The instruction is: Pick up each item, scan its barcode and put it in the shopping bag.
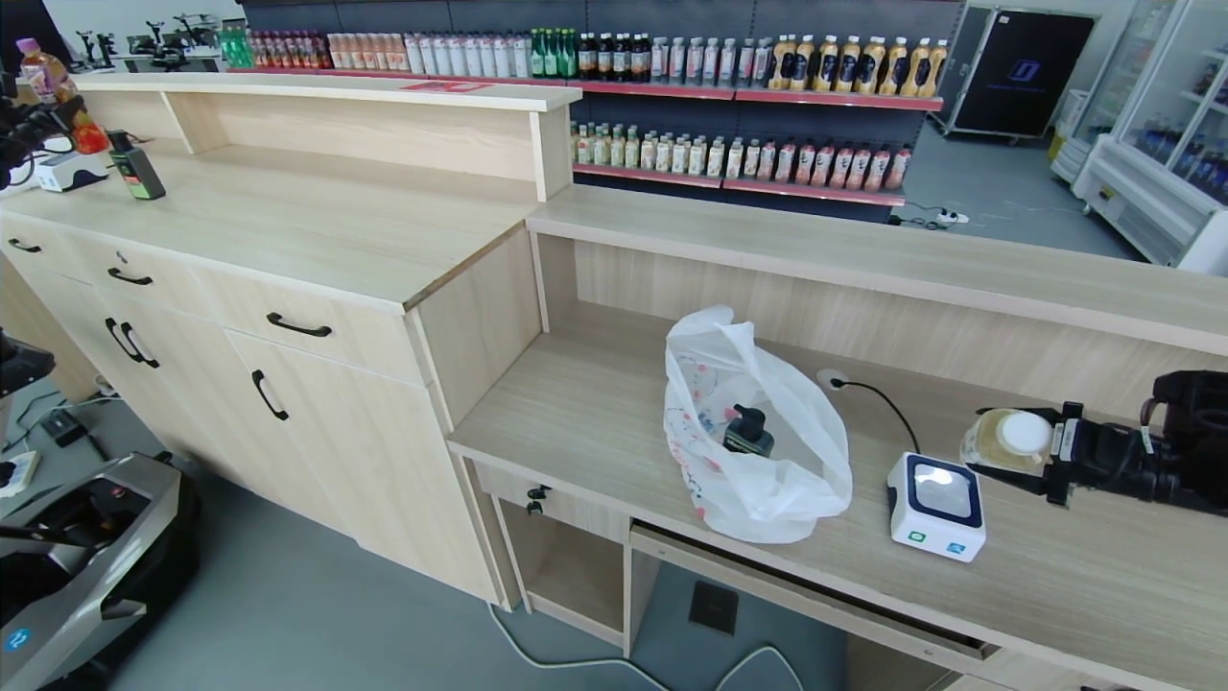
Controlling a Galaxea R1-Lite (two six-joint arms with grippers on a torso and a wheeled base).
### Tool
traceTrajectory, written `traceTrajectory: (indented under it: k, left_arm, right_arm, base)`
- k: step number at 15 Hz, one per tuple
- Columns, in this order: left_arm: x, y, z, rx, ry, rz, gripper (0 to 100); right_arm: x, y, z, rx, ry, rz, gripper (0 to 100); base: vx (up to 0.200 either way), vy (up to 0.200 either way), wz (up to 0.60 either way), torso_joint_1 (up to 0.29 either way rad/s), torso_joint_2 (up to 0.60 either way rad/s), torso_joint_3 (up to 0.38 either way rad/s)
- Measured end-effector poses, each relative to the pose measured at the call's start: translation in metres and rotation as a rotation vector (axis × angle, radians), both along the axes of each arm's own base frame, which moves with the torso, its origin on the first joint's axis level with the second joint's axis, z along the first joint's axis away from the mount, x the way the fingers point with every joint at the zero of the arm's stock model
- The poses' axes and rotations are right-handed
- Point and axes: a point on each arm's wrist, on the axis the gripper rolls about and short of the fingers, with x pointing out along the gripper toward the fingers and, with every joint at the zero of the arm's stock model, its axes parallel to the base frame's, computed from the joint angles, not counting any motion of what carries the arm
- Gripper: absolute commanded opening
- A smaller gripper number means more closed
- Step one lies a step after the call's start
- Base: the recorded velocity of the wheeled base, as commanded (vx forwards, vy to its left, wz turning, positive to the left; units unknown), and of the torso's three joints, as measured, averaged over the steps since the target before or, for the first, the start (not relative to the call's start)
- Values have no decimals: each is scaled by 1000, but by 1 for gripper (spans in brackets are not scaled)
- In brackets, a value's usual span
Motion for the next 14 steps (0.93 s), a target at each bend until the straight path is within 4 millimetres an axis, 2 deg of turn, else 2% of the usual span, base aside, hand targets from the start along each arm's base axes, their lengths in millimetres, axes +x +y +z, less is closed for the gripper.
traceTrajectory:
  k: [6, 14]
  left_arm:
    - [0, 0, 0, 0, 0, 0, 100]
    - [0, 0, 0, 0, 0, 0, 100]
  right_arm:
    - [23, 8, -7, -14, -20, 38, 0]
    - [27, 7, -16, -17, -20, 34, 0]
  base:
    - [0, 0, 0, 0, 0, 0]
    - [0, 0, 0, 0, 0, 0]
